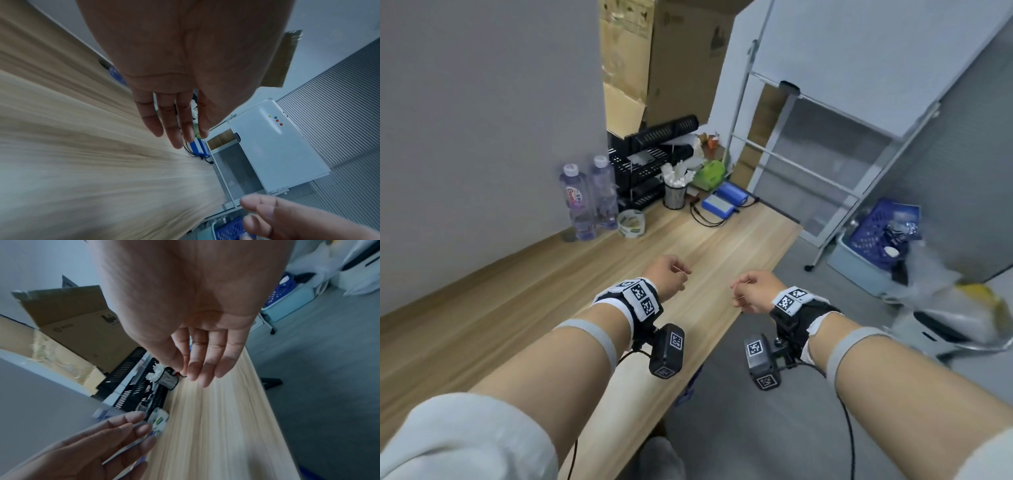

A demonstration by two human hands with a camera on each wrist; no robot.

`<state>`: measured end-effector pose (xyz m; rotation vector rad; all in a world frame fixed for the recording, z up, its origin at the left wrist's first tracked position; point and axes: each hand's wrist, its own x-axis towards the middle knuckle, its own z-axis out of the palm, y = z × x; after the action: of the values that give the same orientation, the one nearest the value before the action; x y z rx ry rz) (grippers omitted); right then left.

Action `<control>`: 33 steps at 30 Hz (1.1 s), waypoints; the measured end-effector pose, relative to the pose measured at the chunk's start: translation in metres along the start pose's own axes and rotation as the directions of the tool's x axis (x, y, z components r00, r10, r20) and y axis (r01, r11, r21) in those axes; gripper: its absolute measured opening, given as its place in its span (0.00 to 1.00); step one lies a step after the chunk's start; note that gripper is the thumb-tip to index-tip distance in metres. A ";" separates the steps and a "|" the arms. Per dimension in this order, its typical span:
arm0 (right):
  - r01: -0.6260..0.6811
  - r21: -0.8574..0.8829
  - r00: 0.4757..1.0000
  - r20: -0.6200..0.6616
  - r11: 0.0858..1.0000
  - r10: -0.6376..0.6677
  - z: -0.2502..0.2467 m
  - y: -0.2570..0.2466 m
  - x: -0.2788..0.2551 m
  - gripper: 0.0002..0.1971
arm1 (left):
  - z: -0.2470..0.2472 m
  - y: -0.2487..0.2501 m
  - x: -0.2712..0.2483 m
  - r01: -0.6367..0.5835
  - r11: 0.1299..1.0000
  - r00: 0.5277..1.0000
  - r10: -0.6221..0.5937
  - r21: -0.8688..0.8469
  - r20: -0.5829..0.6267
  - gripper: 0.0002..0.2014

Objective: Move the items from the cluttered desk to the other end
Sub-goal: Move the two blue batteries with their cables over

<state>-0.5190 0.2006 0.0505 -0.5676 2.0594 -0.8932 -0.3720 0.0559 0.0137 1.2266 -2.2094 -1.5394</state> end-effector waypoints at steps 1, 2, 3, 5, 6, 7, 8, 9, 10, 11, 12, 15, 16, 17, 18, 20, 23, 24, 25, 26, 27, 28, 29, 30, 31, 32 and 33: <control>-0.009 -0.023 1.000 -0.003 1.000 0.009 -0.006 -0.004 0.016 0.08 | 0.004 0.000 0.018 0.012 0.999 1.000 -0.012 -0.029 -0.004 0.11; -0.014 -0.040 1.000 -0.010 0.999 0.014 -0.010 -0.009 0.032 0.07 | 0.008 0.000 0.037 0.024 0.998 1.000 -0.025 -0.060 -0.011 0.11; -0.021 -0.058 1.000 -0.019 0.998 0.020 -0.014 -0.013 0.048 0.06 | 0.010 0.001 0.055 0.037 0.995 0.999 -0.039 -0.089 -0.019 0.11; -0.035 -0.104 0.999 -0.009 0.994 0.034 -0.021 -0.024 0.078 0.05 | 0.015 0.000 0.090 0.068 0.985 0.996 -0.077 -0.157 -0.051 0.12; -0.040 -0.123 0.999 0.009 0.992 0.041 -0.023 -0.029 0.091 0.04 | 0.018 0.001 0.105 0.084 0.978 0.993 -0.098 -0.190 -0.065 0.12; -0.041 -0.141 0.999 0.023 0.989 0.044 -0.026 -0.033 0.103 0.03 | 0.022 0.001 0.118 0.096 0.972 0.990 -0.115 -0.216 -0.078 0.13; -0.037 -0.153 0.999 0.027 0.988 0.042 -0.030 -0.036 0.116 0.03 | 0.025 0.003 0.130 0.109 0.967 0.988 -0.132 -0.232 -0.084 0.13; -0.038 -0.164 0.999 0.023 0.986 0.042 -0.034 -0.039 0.128 0.03 | 0.029 0.005 0.141 0.121 0.963 0.986 -0.145 -0.242 -0.084 0.13; -0.041 -0.174 0.999 0.017 0.984 0.045 -0.039 -0.041 0.139 0.03 | 0.032 0.006 0.152 0.135 0.960 0.984 -0.158 -0.247 -0.077 0.14; -0.049 -0.184 0.999 0.013 0.982 0.052 -0.044 -0.043 0.150 0.04 | 0.035 0.008 0.161 0.144 0.957 0.984 -0.166 -0.254 -0.070 0.13; -0.057 -0.194 0.998 0.012 0.979 0.061 -0.049 -0.043 0.162 0.04 | 0.036 0.011 0.169 0.155 0.954 0.983 -0.176 -0.258 -0.060 0.13; -0.066 -0.246 0.998 0.002 0.967 0.069 -0.064 -0.043 0.203 0.05 | 0.039 0.019 0.199 0.182 0.955 0.981 -0.193 -0.235 -0.025 0.10; -0.063 -0.264 0.998 -0.004 0.963 0.064 -0.070 -0.044 0.219 0.04 | 0.041 0.022 0.211 0.188 0.958 0.980 -0.197 -0.217 -0.018 0.09; -0.060 -0.289 0.998 -0.010 0.955 0.060 -0.076 -0.046 0.234 0.03 | 0.044 0.025 0.223 0.196 0.959 0.979 -0.203 -0.204 -0.012 0.07; -0.052 -0.325 0.999 -0.016 0.944 0.050 -0.084 -0.046 0.253 0.02 | 0.048 0.028 0.235 0.210 0.958 0.977 -0.215 -0.195 -0.004 0.06; -0.013 -0.464 1.000 -0.009 0.886 0.010 -0.102 -0.051 0.294 0.04 | 0.058 0.034 0.260 0.215 0.964 0.976 -0.219 -0.158 -0.007 0.13; 0.076 -0.650 0.996 0.023 0.756 -0.081 -0.122 -0.063 0.365 0.16 | 0.073 0.045 0.304 0.230 0.973 0.972 -0.231 -0.033 -0.042 0.33; 0.121 -0.687 0.990 0.035 0.717 -0.134 -0.126 -0.066 0.390 0.20 | 0.078 0.047 0.320 0.244 0.970 0.967 -0.244 -0.006 -0.073 0.38; 0.146 -0.707 0.987 0.052 0.692 -0.155 -0.129 -0.069 0.413 0.24 | 0.085 0.051 0.334 0.277 0.961 0.956 -0.274 0.013 -0.104 0.42; 0.176 -0.727 0.982 0.087 0.664 -0.165 -0.134 -0.072 0.442 0.30 | 0.093 0.055 0.356 0.323 0.945 0.937 -0.313 0.043 -0.152 0.44; 0.211 -0.749 0.976 0.128 0.628 -0.175 -0.135 -0.074 0.459 0.36 | 0.098 0.059 0.370 0.358 0.930 0.922 -0.340 0.080 -0.183 0.46; 0.240 -0.770 0.970 0.164 0.592 -0.179 -0.135 -0.075 0.469 0.41 | 0.100 0.061 0.375 0.375 0.920 0.918 -0.352 0.110 -0.184 0.48; 0.275 -0.786 0.961 0.203 0.554 -0.190 -0.137 -0.075 0.483 0.46 | 0.106 0.064 0.387 0.393 0.907 0.913 -0.366 0.148 -0.179 0.50; 0.311 -0.797 0.950 0.243 0.518 -0.198 -0.139 -0.072 0.498 0.48 | 0.115 0.067 0.400 0.404 0.894 0.912 -0.377 0.193 -0.163 0.51; 0.347 -0.808 0.937 0.280 0.476 -0.208 -0.140 -0.072 0.509 0.49 | 0.121 0.070 0.410 0.421 0.877 0.906 -0.399 0.231 -0.140 0.52; 0.380 -0.811 0.924 0.317 0.445 -0.213 -0.140 -0.070 0.518 0.51 | 0.126 0.075 0.417 0.437 0.861 0.899 -0.420 0.261 -0.121 0.53; 0.406 -0.821 0.913 0.348 0.401 -0.213 -0.138 -0.069 0.525 0.52 | 0.130 0.077 0.424 0.474 0.831 0.880 -0.461 0.292 -0.115 0.53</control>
<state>-0.9278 -0.1302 -0.0984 -1.5913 2.1467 0.1968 -0.7578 -0.1439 -0.1028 2.0044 -2.3016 -1.3089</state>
